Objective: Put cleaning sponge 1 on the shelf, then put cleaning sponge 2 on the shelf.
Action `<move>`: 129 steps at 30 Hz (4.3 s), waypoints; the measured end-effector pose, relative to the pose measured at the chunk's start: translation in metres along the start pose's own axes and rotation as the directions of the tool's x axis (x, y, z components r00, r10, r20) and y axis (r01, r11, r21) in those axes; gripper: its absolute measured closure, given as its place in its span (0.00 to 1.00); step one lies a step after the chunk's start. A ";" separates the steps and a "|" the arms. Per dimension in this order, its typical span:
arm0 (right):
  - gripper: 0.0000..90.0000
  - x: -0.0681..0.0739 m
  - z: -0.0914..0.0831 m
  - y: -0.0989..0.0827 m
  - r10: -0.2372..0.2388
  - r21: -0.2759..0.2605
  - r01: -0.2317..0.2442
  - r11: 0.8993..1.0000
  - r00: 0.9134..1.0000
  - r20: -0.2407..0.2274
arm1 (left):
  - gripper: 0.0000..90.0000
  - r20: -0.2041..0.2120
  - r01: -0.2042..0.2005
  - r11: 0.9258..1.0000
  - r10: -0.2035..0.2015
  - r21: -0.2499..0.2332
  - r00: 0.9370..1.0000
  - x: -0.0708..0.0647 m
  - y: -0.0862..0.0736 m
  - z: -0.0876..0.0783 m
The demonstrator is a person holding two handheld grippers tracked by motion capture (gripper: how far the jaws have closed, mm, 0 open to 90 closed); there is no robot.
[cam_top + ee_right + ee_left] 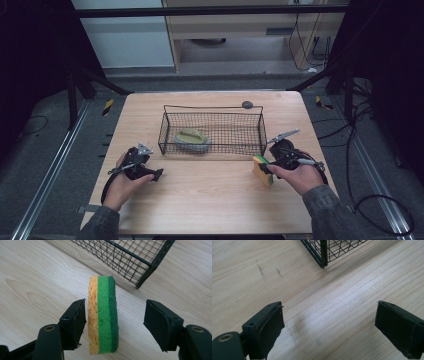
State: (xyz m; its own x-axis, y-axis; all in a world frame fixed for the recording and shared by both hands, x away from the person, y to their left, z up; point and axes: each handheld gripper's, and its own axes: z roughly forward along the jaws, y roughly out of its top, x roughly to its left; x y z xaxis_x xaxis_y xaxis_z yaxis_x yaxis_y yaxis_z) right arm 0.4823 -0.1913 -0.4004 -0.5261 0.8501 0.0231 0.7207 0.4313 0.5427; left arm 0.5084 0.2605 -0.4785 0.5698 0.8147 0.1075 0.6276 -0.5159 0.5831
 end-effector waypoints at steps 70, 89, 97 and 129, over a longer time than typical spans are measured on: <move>0.72 -0.073 -0.048 0.072 -0.075 -0.112 0.087 0.990 0.991 0.109 | 0.00 0.048 0.091 0.986 -0.085 -0.139 0.995 0.007 -0.022 0.020; 0.72 -0.072 -0.032 0.115 -0.095 -0.150 0.118 0.982 0.983 0.156 | 0.00 0.047 0.091 0.983 -0.085 -0.161 0.995 0.008 -0.022 0.022; 0.72 -0.068 -0.029 0.122 -0.109 -0.157 0.134 0.978 0.981 0.160 | 0.00 0.047 0.091 0.983 -0.085 -0.161 0.995 0.008 -0.022 0.022; 0.72 -0.041 0.008 0.139 -0.177 -0.128 0.197 0.972 0.973 0.151 | 0.00 0.050 0.088 0.983 -0.081 -0.161 0.995 0.008 -0.022 0.022</move>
State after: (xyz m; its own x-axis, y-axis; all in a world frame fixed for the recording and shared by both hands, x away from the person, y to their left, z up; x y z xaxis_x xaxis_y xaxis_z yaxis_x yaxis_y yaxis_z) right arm 0.6079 -0.1639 -0.3325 -0.5711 0.7961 -0.2003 0.5391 0.5477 0.6399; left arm 0.5110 0.2726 -0.5085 0.5432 0.8394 0.0193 0.5814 -0.3926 0.7126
